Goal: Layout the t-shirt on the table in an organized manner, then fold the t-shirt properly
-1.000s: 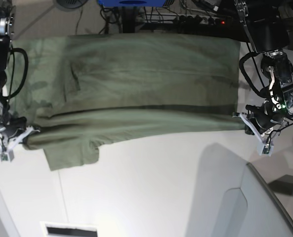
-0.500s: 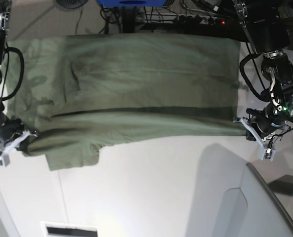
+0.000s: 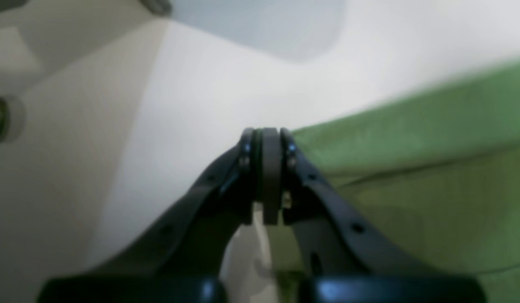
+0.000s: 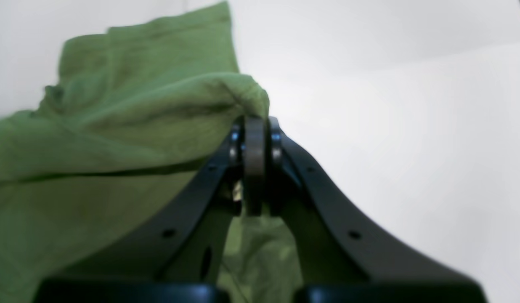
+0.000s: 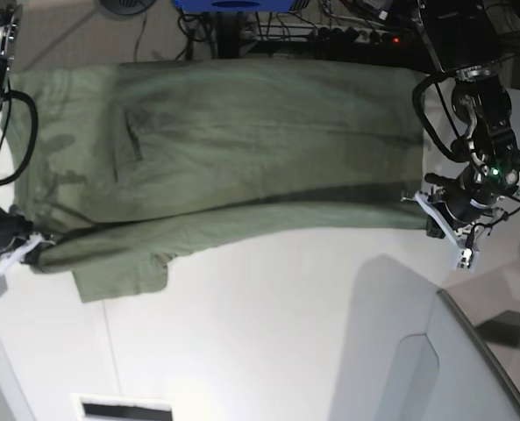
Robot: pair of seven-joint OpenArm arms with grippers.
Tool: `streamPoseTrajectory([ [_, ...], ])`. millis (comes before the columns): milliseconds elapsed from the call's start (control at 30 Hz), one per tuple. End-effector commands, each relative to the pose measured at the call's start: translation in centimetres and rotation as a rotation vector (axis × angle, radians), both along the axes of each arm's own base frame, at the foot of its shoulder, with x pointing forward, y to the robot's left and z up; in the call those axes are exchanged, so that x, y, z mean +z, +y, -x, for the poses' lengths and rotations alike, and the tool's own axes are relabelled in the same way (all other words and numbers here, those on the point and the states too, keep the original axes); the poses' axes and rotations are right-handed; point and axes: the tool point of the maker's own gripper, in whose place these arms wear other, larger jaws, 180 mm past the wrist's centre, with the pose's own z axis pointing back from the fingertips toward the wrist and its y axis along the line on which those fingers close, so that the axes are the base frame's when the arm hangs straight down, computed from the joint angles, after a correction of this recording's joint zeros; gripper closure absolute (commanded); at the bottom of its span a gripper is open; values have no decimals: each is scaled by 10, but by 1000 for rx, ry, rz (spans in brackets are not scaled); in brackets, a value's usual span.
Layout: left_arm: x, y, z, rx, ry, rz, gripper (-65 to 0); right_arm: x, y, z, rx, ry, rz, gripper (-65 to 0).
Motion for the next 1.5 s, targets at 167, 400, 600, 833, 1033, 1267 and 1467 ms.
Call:
streamPoseTrajectory([
  [167,11,1,5,-9,-38,-20,0,-4,-14,5,-23,18,8,0],
  [400,-1,3,28,-17,10,-38,0,-17,-10,18,-22,69,-1,-2],
  [600,-18,3,48,-15,66,-34,0,-25,-11,29,-32,142,-5,-3],
  [833,-18,4,48,-15,68,-36,0,-22,-9,36,3,263,11,-3],
  [1033,-18,3,48,-15,67,-32,0,-13,-6,31,5,244,17,0],
  [1267,-19,2,47,-14,67,-29,0,-14,-5,32,7,251,16,0],
  [1467,-17,3,46,-14,63,-32,0,-15,2,32,13,247,-5,0],
])
